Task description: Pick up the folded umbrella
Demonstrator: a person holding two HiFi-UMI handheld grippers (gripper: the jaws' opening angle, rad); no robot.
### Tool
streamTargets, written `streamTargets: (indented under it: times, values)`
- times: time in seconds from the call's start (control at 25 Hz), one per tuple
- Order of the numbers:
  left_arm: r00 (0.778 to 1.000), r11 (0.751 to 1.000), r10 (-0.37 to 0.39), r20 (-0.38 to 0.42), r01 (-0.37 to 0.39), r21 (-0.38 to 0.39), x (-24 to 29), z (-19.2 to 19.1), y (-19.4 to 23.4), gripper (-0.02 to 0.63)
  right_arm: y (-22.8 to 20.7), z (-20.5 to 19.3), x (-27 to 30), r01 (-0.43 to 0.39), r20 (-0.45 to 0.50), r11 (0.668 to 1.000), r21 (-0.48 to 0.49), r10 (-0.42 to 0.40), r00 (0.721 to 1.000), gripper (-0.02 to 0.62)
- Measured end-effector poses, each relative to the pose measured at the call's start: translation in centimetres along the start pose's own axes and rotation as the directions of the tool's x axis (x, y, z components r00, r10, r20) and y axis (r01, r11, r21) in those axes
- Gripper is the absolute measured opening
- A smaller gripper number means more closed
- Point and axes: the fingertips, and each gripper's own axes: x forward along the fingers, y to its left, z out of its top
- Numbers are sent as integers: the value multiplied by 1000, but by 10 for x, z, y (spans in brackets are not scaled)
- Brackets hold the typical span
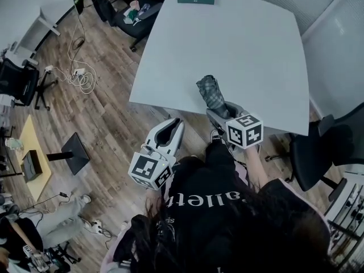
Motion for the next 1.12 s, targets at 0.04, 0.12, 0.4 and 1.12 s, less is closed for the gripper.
streamTargets:
  times: [0.04, 0.12, 0.4, 1.12]
  values:
    - [1000, 1000, -1, -2, 1, 0, -8, -3, 0, 54, 8, -4, -3, 1, 4, 1000, 8, -1, 1000, 228]
    - [1000, 1000, -6, -3, 6, -3, -22, -8, -1, 54, 22, -13, -9, 3, 11, 1000, 21, -3, 1000, 227]
    - [999, 999, -41, 3, 41, -18, -50, -25, -18, 55, 57, -39, -35, 16, 9, 1000, 17, -16, 1000, 229]
    - [999, 1000, -28, 24, 28, 5, -50, -26, -102, 55, 50, -60, -120, 0, 34, 1000, -5, 0, 999, 229]
